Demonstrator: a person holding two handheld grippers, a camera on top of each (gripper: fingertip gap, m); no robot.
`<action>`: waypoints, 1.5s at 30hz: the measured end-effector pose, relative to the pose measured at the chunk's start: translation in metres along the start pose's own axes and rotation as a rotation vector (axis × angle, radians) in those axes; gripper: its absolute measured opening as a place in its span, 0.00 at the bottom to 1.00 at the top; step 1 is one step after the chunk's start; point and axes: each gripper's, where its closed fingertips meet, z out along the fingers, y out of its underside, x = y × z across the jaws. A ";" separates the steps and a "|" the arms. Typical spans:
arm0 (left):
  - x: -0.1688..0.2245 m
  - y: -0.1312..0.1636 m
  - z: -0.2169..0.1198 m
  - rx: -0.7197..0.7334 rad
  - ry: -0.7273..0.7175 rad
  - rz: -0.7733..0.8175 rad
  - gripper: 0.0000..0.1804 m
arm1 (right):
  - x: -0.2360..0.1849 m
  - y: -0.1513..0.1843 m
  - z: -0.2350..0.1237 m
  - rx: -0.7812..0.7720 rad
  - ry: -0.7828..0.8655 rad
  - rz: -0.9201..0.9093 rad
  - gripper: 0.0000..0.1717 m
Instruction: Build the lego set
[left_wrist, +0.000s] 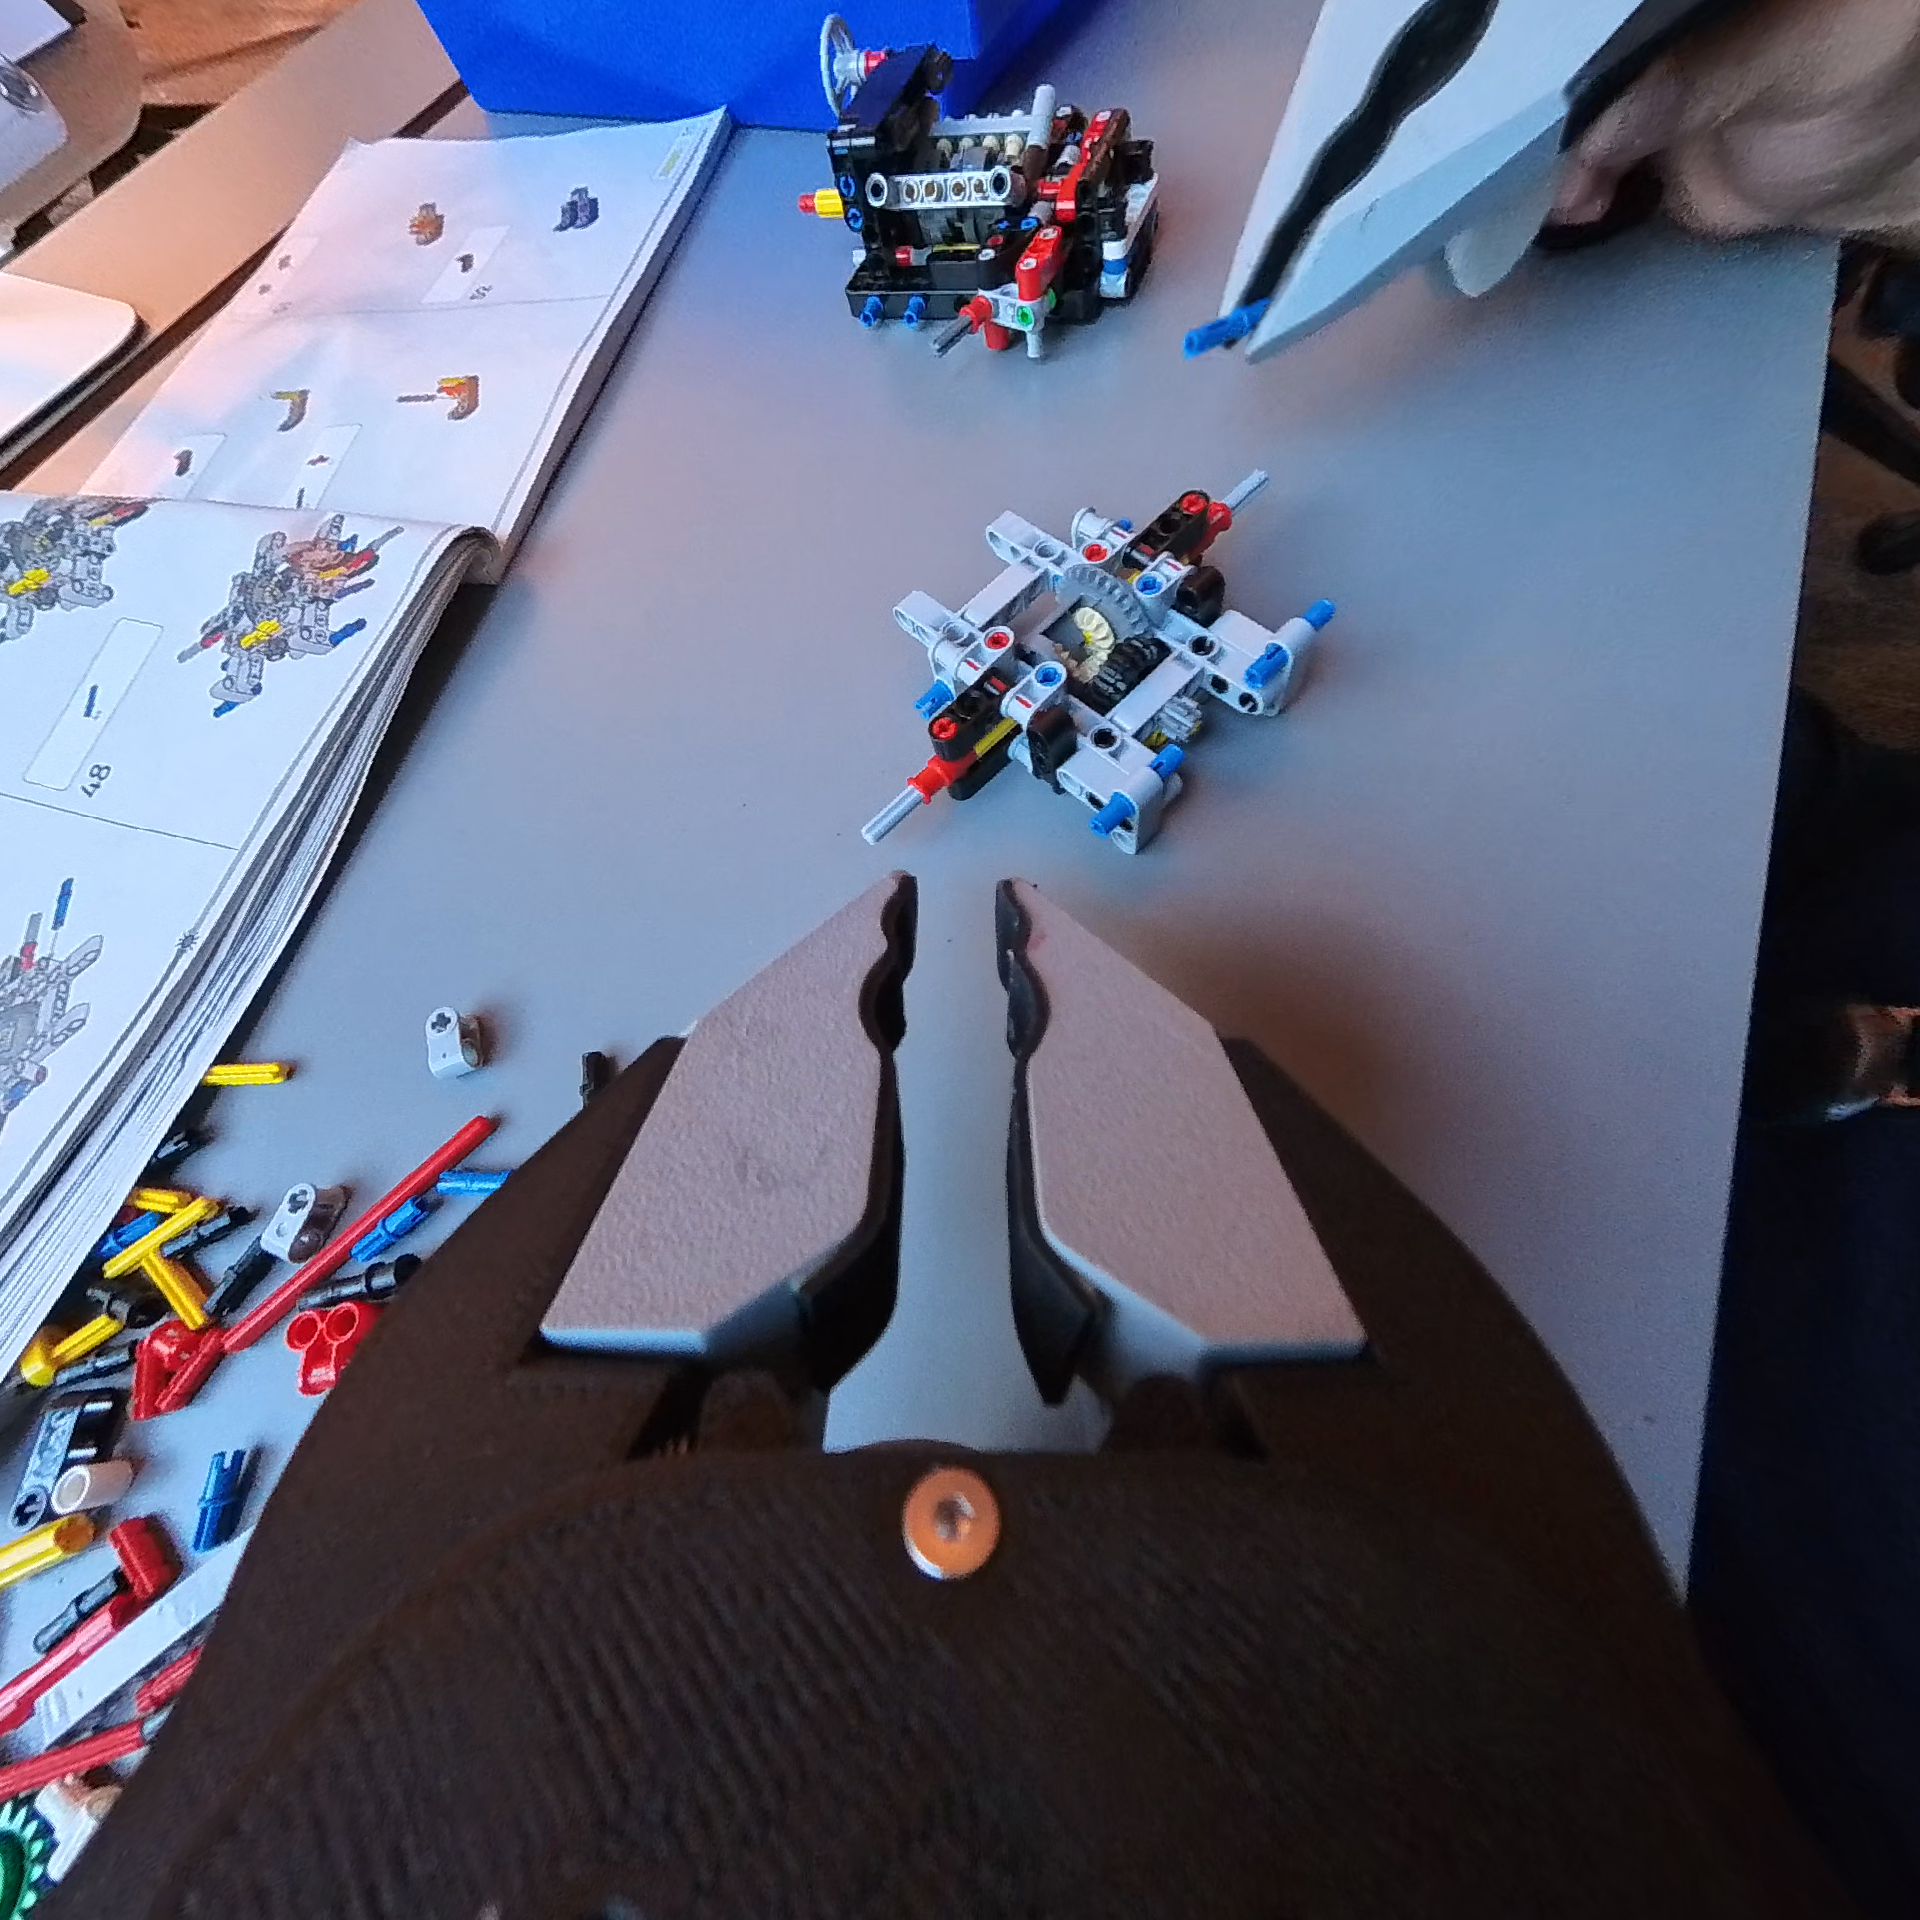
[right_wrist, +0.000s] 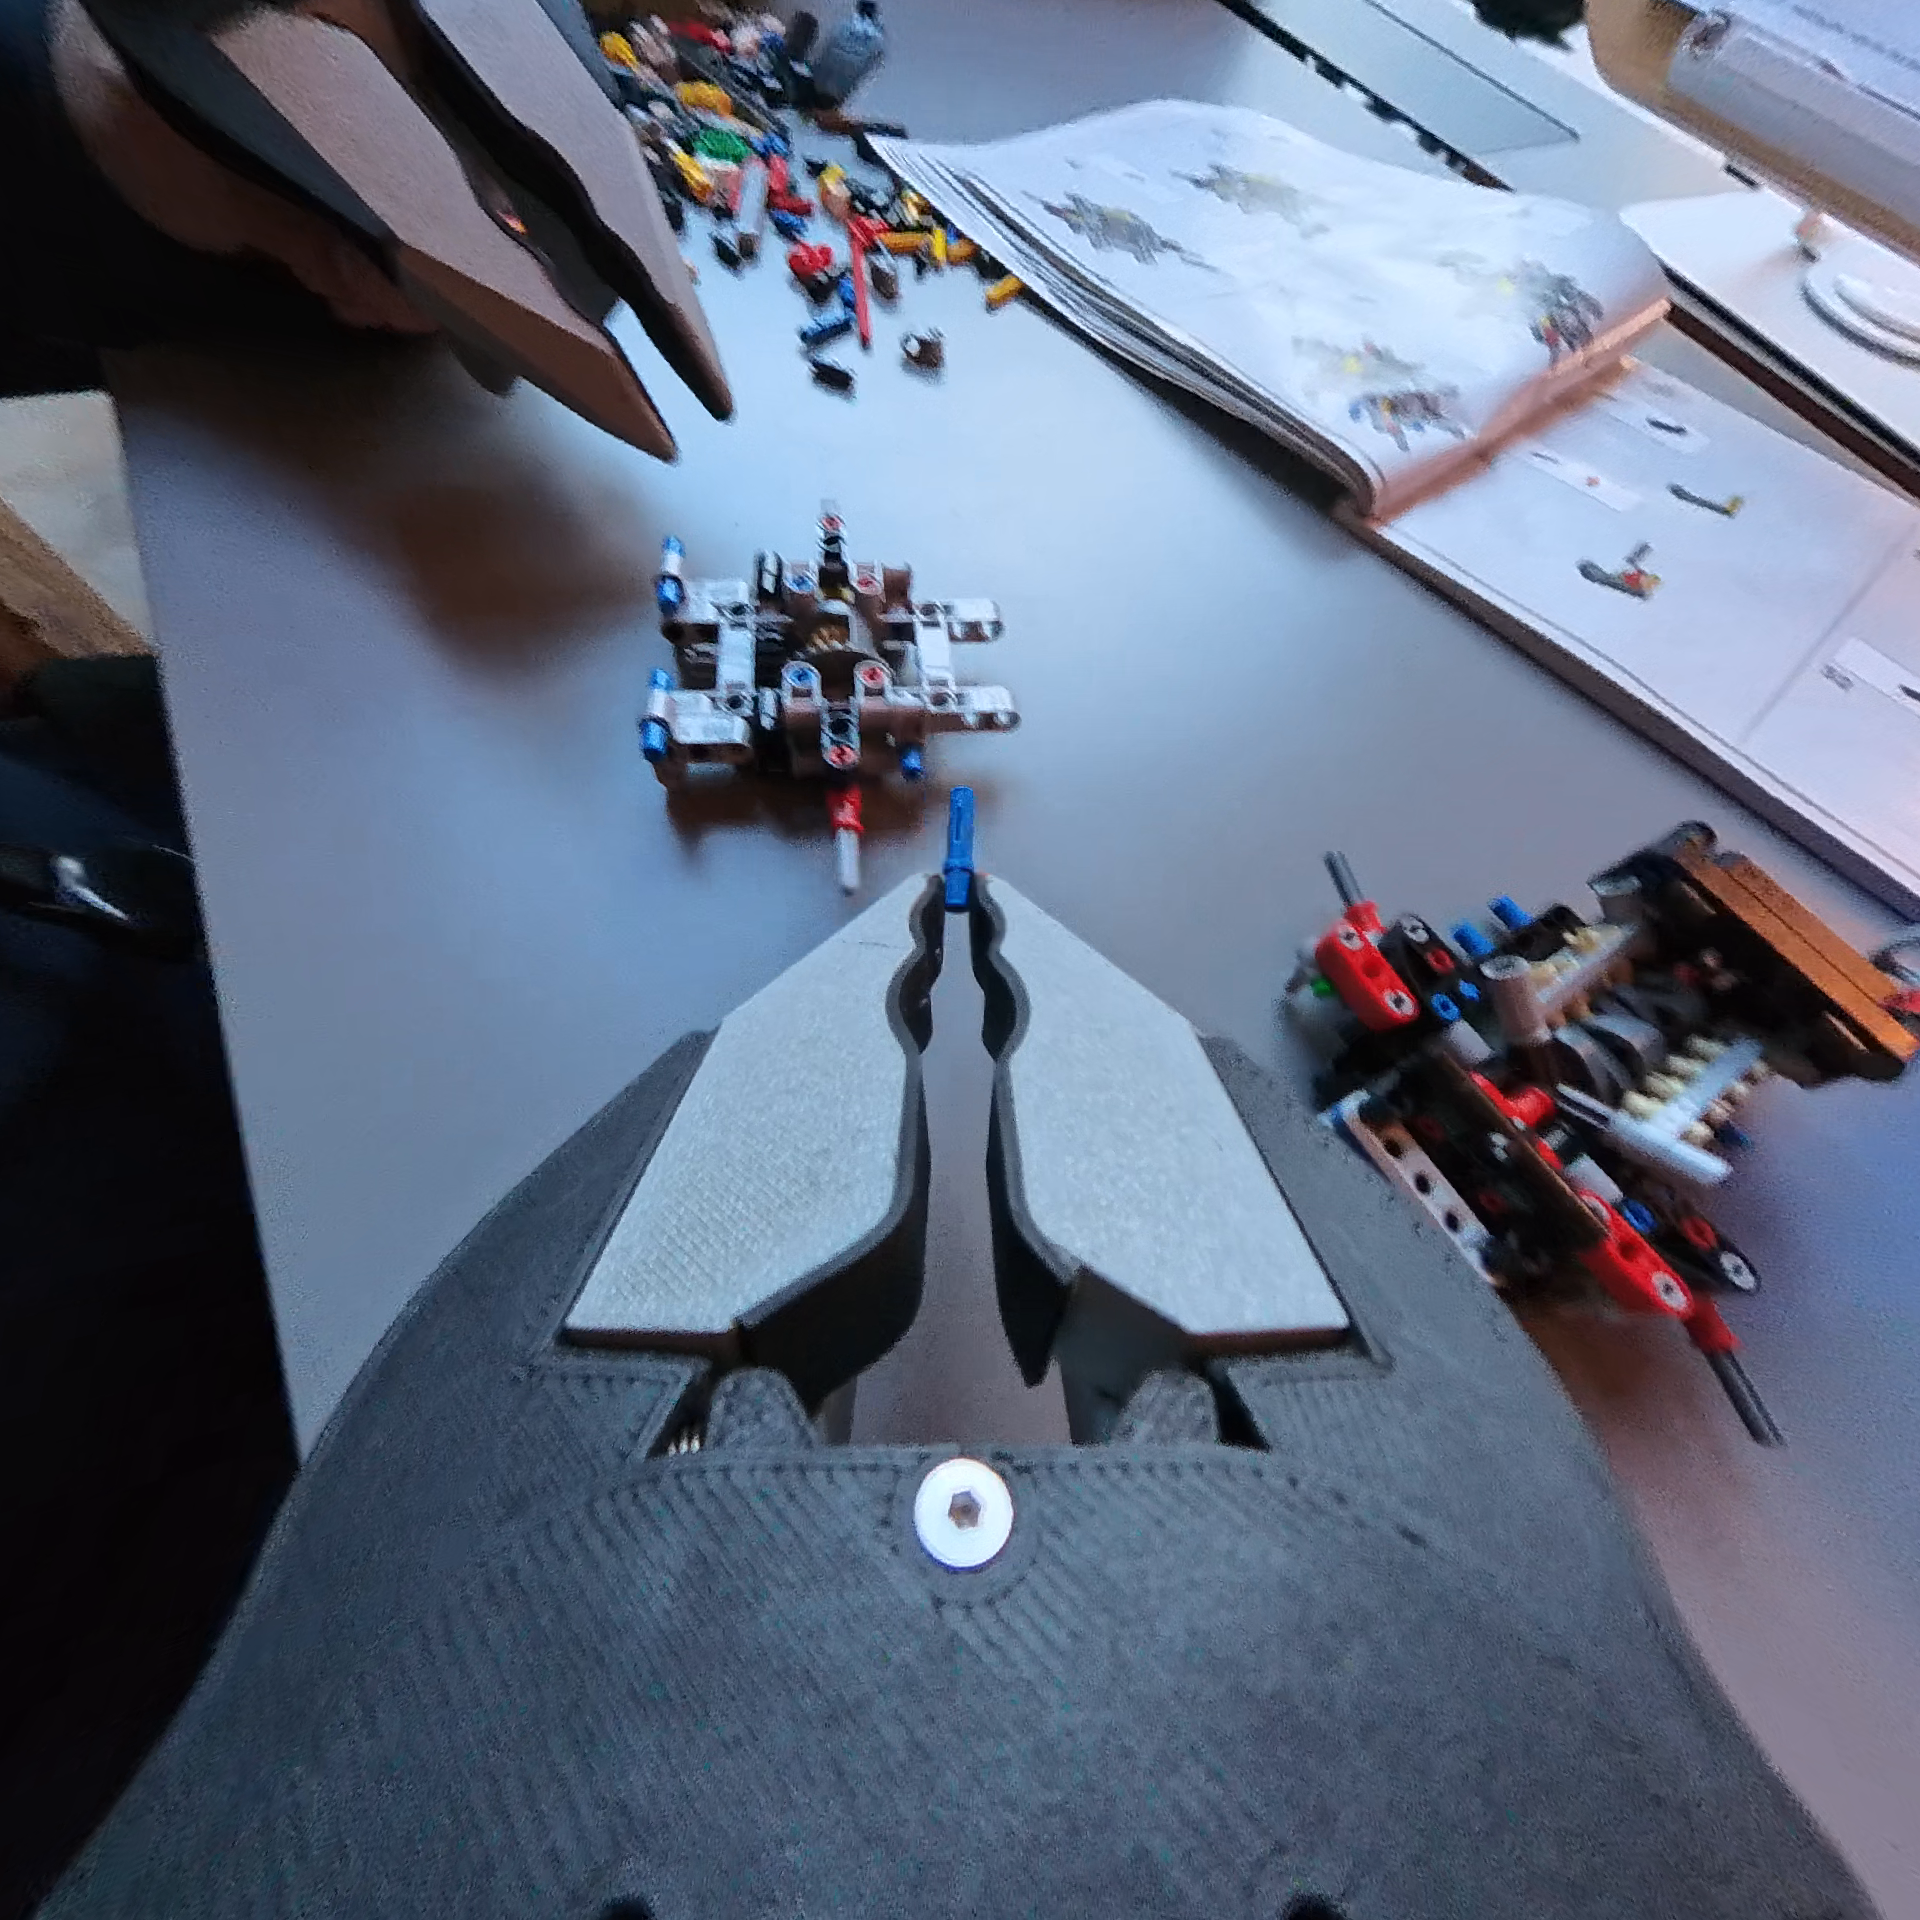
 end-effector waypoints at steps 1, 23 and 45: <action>0.000 0.000 0.000 0.001 0.001 0.000 0.07 | 0.003 0.004 -0.002 -0.014 0.017 -0.003 0.01; 0.006 0.002 0.000 -0.007 0.029 0.010 0.07 | 0.002 0.040 -0.001 -0.212 -0.079 0.064 0.01; 0.005 -0.001 -0.003 0.015 0.003 0.028 0.07 | -0.018 0.017 -0.005 -0.105 -0.156 0.047 0.14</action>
